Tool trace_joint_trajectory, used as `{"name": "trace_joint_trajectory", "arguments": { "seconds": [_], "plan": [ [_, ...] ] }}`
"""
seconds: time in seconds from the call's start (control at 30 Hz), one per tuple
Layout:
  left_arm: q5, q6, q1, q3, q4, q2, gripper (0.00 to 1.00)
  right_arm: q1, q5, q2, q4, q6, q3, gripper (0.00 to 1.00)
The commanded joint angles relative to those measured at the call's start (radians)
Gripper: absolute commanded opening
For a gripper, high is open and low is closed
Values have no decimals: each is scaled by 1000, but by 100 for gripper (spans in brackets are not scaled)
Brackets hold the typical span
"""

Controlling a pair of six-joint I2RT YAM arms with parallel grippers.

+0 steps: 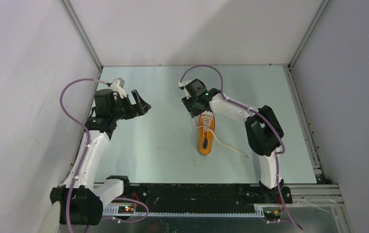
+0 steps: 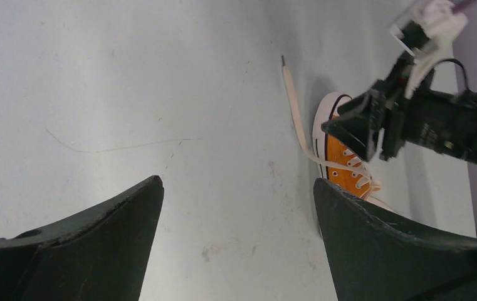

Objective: Tie the shoes

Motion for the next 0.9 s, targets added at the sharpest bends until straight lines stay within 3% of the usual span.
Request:
{"name": "trace_joint_trajectory", "arguments": {
  "seconds": [0.0,0.2,0.53,0.6,0.67,0.7,0.87],
  "plan": [
    [30,96,15,56,-70,-25,97,-31,25,93,27,62,109,44],
    [34,125,15,51,-78,-15,97,-53,-33,217,23,56,194,44],
    [81,82,15,75,-34,70,96,-53,-87,292,27,41,208,37],
    [78,85,15,90,-31,91,96,-51,-95,304,31,29,213,30],
    [80,86,14,101,-26,105,95,-50,-103,312,36,11,218,15],
    [82,87,12,102,-19,114,95,-51,-101,313,36,6,221,2],
    [130,94,-49,88,58,147,94,-78,-152,181,-5,34,234,0]
  ]
}}
